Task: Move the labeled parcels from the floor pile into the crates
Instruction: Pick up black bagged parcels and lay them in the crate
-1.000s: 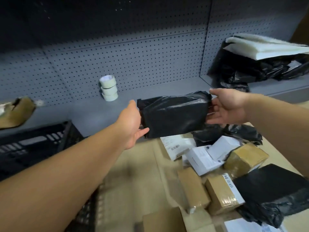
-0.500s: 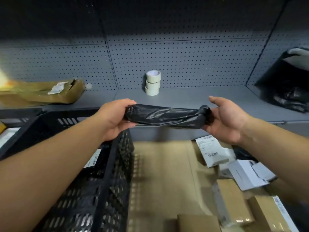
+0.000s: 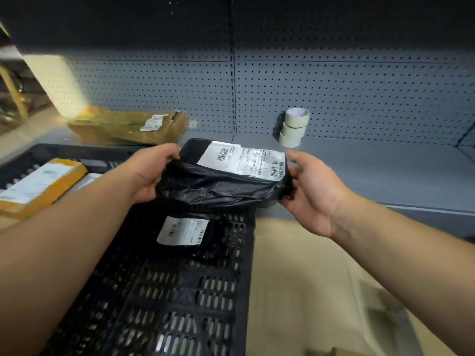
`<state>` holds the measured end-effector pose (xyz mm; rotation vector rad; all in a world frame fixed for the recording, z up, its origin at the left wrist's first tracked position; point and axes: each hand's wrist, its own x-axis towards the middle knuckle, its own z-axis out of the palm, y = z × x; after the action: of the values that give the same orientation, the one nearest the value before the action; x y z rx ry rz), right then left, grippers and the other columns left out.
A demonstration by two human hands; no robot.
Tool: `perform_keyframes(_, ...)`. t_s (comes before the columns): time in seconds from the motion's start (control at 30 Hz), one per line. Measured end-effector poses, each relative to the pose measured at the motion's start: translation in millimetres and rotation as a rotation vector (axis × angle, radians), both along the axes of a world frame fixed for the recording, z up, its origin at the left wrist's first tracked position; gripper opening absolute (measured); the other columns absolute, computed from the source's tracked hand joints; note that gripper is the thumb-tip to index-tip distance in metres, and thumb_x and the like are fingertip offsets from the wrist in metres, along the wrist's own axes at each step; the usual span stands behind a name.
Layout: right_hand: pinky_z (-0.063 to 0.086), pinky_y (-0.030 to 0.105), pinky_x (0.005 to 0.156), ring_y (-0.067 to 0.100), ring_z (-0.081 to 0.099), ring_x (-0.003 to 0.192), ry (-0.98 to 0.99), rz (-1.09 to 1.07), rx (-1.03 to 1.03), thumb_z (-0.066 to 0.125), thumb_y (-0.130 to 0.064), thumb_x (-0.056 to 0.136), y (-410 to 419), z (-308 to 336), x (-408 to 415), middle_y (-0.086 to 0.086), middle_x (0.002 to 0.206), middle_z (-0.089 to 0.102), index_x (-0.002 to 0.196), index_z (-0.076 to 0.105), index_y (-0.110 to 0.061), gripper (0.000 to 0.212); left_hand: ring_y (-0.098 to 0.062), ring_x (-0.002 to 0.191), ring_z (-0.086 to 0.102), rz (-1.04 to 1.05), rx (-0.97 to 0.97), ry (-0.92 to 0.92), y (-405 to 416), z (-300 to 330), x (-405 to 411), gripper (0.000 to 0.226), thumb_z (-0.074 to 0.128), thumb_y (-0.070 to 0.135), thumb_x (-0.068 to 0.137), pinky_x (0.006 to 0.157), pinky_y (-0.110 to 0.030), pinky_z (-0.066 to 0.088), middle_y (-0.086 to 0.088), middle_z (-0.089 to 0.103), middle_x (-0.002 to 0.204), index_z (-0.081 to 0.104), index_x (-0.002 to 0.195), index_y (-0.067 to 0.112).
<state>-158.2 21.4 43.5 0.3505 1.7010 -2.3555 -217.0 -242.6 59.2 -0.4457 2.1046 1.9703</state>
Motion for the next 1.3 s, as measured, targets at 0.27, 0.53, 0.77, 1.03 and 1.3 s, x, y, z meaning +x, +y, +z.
perform_keyframes(0.27,0.051,0.05,0.104,0.034,0.067,0.115,-0.157,0.052,0.19,0.048,-0.039,0.091,-100.0,-12.8,-29.3,0.006,0.122,0.073,0.126,0.069,-0.018,0.045,-0.031,0.073,0.07,0.115,-0.278,-0.05,-75.4,-32.8,-6.9,0.033,0.054,0.008,0.078,0.071,-0.041,0.06,-0.019,0.069,0.088,0.073,0.105,0.003)
perform_keyframes(0.53,0.047,0.038,0.095,0.033,0.055,0.111,-0.346,0.004,0.605,0.033,-0.027,0.101,-159.1,-80.0,-37.9,0.009,0.123,0.055,0.133,0.053,-0.006,0.043,-0.03,0.049,0.067,-0.136,-0.724,-0.223,-86.4,-71.3,-11.7,0.013,0.059,0.009,0.081,0.042,-0.028,0.051,-0.016,0.067,0.065,0.066,0.073,0.002)
perform_keyframes(0.77,0.049,0.034,0.093,0.028,0.058,0.112,-0.456,0.079,0.769,0.036,-0.02,0.102,-179.7,-135.8,-37.2,0.009,0.123,0.057,0.137,0.054,0.002,0.045,-0.034,0.095,0.072,-0.463,-0.816,-0.371,-82.9,-114.0,-15.4,0.022,0.061,0.021,0.092,0.087,-0.038,0.06,-0.013,0.072,0.1,0.072,0.099,0.004)
perform_keyframes(1.03,0.052,0.033,0.094,0.031,0.059,0.117,-0.628,0.158,0.774,0.044,-0.022,0.099,-215.1,-177.8,-17.0,0.014,0.14,0.055,0.14,0.053,-0.002,0.047,-0.032,0.127,0.056,-0.638,-0.999,-0.444,-91.2,-150.4,-7.6,0.045,0.047,0.024,0.101,0.098,-0.037,0.046,-0.012,0.052,0.149,0.053,0.143,0.01)
perform_keyframes(1.3,0.046,0.042,0.109,0.035,0.051,0.133,-0.682,0.175,0.722,0.041,-0.018,0.101,-224.4,-207.1,-18.6,0.019,0.152,0.045,0.149,0.038,0.002,0.053,-0.031,0.128,0.054,-0.742,-1.009,-0.494,-95.4,-173.8,-2.2,0.045,0.044,0.022,0.104,0.096,-0.034,0.047,-0.013,0.049,0.15,0.048,0.147,0.008)
